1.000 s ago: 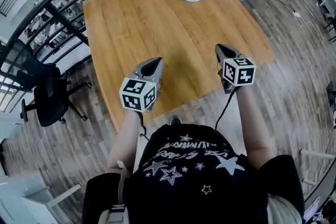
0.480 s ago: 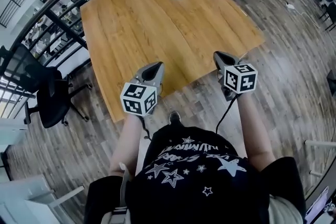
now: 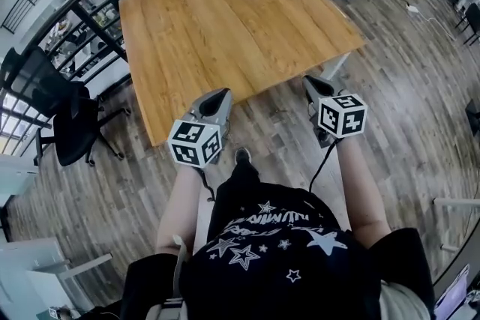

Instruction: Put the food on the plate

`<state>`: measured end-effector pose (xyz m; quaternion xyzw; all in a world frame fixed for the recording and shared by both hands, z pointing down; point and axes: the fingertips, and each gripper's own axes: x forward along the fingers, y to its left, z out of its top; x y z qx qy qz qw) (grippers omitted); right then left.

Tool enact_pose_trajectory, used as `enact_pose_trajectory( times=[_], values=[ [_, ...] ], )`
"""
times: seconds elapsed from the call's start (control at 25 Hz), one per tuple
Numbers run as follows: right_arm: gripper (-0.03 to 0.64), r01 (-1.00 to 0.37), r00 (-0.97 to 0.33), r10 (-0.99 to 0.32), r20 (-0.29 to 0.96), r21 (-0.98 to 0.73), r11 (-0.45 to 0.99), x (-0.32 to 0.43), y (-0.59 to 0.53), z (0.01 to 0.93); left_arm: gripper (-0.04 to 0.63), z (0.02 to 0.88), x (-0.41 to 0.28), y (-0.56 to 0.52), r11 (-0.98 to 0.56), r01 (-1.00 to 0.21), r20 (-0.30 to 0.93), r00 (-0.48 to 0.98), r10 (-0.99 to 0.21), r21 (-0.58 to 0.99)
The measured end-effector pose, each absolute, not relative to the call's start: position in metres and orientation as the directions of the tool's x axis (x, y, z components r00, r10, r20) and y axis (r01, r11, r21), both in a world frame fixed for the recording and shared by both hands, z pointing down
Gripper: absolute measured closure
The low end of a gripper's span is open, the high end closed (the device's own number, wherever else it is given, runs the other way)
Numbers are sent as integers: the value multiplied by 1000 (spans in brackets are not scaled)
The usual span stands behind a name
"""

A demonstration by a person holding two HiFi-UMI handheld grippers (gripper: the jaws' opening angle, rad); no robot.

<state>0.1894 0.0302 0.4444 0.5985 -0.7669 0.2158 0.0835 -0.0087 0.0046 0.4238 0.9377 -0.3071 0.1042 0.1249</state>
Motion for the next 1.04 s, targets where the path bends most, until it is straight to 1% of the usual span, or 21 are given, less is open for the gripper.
enact_pose_trajectory(
  times=[0.2, 0.48, 0.72, 1.04],
  values=[
    [615, -943, -308, -869, 388, -244, 226, 185, 71, 443, 594, 417, -11, 51, -760, -628, 272, 771, -576, 171],
    [615, -935, -329, -860, 390, -260, 241, 183, 102, 447, 594, 419, -11, 83, -747, -642, 280, 759, -587, 173],
    [615, -944, -309, -867, 390, -240, 228, 176, 122, 440, 594, 415, -26, 102, -752, -637, 267, 764, -587, 171],
    [615, -957, -254, -888, 384, -231, 175, 149, 146, 428, 594, 422, -74, 125, -756, -623, 284, 775, -564, 199]
  ],
)
